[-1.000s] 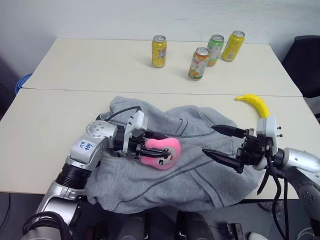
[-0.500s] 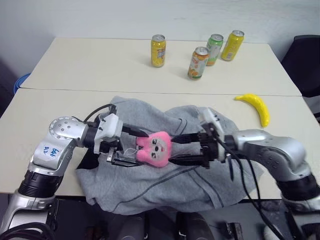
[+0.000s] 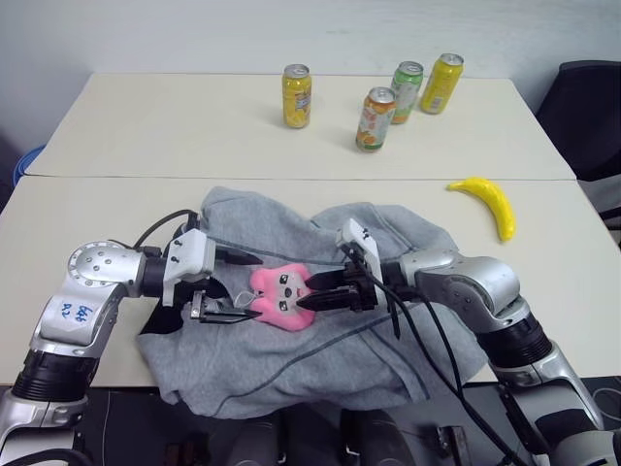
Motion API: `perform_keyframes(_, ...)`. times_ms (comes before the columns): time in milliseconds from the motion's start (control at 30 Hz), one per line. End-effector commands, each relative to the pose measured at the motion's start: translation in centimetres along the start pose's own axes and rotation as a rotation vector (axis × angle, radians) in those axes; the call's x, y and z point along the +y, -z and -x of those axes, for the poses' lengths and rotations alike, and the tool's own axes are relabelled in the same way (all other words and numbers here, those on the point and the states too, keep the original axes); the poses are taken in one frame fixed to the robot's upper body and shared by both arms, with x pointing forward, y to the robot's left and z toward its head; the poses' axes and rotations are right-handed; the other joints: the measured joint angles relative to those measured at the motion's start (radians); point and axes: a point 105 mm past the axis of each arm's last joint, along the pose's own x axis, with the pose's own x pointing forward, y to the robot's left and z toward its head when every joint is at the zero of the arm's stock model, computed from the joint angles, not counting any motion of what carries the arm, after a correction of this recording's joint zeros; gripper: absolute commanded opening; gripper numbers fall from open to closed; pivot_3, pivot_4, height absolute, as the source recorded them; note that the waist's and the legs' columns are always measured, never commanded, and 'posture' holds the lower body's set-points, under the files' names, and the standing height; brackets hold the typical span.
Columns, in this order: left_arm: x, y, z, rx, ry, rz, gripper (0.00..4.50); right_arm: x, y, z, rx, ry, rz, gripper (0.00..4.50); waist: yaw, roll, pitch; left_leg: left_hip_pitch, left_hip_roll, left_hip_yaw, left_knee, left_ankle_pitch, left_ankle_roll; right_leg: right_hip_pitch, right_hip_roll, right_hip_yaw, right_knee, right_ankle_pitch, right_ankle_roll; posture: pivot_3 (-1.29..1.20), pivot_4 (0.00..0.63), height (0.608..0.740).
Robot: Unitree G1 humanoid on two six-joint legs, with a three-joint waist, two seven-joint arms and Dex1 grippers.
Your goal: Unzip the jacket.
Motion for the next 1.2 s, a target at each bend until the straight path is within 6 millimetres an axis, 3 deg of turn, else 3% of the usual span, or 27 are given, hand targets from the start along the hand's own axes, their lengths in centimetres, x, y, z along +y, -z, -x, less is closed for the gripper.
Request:
perform_keyframes(33, -0.1, -0.5, 0.4, 0.007, -0.018, -0.047, 4.50, -0.2, 0.8, -0.9, 0.010, 0.029, 0.045, 0.81, 0.002, 0.000, 0.000, 0.000, 0.000, 0.000, 0.000, 0.000, 0.000, 0.000, 0.000, 0.000, 0.000, 0.000, 0.000, 0.00, 0.150, 0.740)
perform_keyframes(133, -0.3, 0.2, 0.5, 0.040, -0.015, -0.032, 4.50, -0.8, 0.5, -0.5, -0.030, 0.076, 0.116, 0.02, 0.002, 0.000, 0.000, 0.000, -0.001, 0.000, 0.000, 0.000, 0.000, 0.000, 0.000, 0.001, 0.000, 0.000, 0.000, 0.00, 0.150, 0.740)
perform_keyframes(300, -0.2, 1.6, 0.6, 0.099, -0.039, -0.018, 4.50, -1.4, -1.3, 2.2, -0.158, 0.155, 0.186, 0.02, 0.005, 0.000, 0.000, 0.000, -0.001, 0.001, 0.000, 0.000, 0.000, 0.000, 0.000, 0.001, 0.000, 0.000, 0.000, 0.00, 0.150, 0.740)
perform_keyframes(400, 0.2, 3.0, -0.1, 0.125, -0.069, 0.020, 4.50, -1.2, -3.2, 6.2, -0.268, 0.214, 0.316, 0.02, 0.010, 0.001, 0.000, 0.000, -0.001, 0.000, 0.000, 0.000, 0.000, 0.000, 0.000, 0.000, 0.000, 0.000, 0.000, 0.00, 0.150, 0.740)
perform_keyframes(533, 0.2, 5.0, -1.3, 0.181, -0.077, 0.076, 4.50, -1.5, -4.0, 10.5, -0.304, 0.345, 0.471, 0.02, 0.012, 0.001, 0.001, 0.000, -0.002, 0.001, 0.000, 0.000, 0.001, 0.000, 0.001, 0.000, 0.000, 0.000, 0.000, 0.00, 0.150, 0.740)
perform_keyframes(700, -0.6, 8.1, -1.8, 0.307, -0.064, 0.161, 4.50, -2.4, -3.3, 13.9, -0.263, 0.493, 0.564, 0.02, 0.010, 0.005, -0.002, 0.002, -0.002, 0.001, 0.000, 0.000, 0.001, 0.002, 0.001, 0.000, 0.001, 0.000, 0.000, 0.00, 0.150, 0.740)
perform_keyframes(800, -0.7, 8.3, -2.1, 0.290, -0.081, 0.194, 4.50, -3.4, -2.5, 15.6, -0.216, 0.602, 0.603, 0.02, 0.012, 0.008, -0.003, 0.006, -0.002, 0.002, 0.000, 0.000, 0.001, 0.006, 0.000, 0.001, 0.001, 0.000, 0.000, 0.00, 0.150, 0.740)
perform_keyframes(1033, -2.3, 9.2, -1.5, 0.315, -0.063, 0.239, 4.50, -6.8, 0.1, 22.0, -0.073, 0.952, 0.684, 0.02, 0.006, 0.009, -0.004, 0.014, -0.001, 0.003, -0.003, 0.000, 0.000, 0.012, -0.003, 0.004, 0.000, 0.000, 0.000, 0.00, 0.150, 0.740)
perform_keyframes(1200, -2.4, 9.2, -1.3, 0.303, -0.087, 0.249, 4.50, -7.6, 1.1, 24.5, -0.055, 1.043, 0.686, 0.02, 0.002, 0.017, -0.009, 0.017, 0.000, 0.006, -0.005, 0.000, 0.000, 0.012, -0.002, 0.007, -0.001, 0.000, 0.000, 0.00, 0.150, 0.740)
